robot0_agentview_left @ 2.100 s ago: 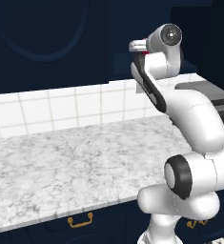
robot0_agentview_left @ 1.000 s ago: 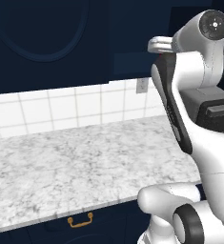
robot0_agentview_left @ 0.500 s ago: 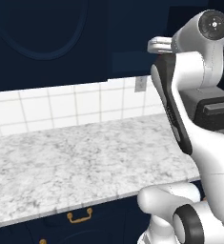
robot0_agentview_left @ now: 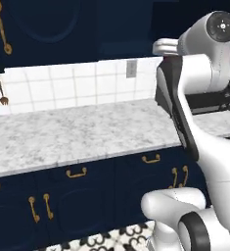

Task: Gather all objects into one cabinet and sort the glasses and bowls to opposite sides.

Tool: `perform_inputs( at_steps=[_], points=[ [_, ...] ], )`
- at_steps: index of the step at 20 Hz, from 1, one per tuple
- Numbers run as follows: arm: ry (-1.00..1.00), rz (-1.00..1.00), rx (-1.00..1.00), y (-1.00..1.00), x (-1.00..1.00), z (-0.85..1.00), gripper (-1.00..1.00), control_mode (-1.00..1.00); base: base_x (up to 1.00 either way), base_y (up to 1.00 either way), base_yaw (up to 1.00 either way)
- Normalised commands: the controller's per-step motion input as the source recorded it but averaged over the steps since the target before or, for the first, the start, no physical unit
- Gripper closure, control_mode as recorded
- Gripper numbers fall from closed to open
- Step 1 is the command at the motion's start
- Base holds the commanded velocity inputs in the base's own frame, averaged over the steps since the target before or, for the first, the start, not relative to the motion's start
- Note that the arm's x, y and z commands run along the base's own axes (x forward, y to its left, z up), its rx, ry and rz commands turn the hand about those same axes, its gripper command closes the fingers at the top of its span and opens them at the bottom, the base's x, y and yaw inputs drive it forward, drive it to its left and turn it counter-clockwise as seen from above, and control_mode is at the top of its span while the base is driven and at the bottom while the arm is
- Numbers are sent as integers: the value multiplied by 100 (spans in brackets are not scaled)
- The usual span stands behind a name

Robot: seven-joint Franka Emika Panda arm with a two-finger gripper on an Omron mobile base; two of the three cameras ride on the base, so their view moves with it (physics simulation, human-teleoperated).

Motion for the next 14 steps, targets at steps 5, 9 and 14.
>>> perform_inputs(
  at_steps=[5, 9, 14],
  points=[
    [0, 0, 0, 0, 0, 0, 100, 100, -95, 3, -47],
    [0, 0, 0, 0, 0, 0, 100, 100, -77, 0, -77],
    [0, 0, 0, 0, 0, 0, 100, 100, -73, 0, -79]
  ],
)
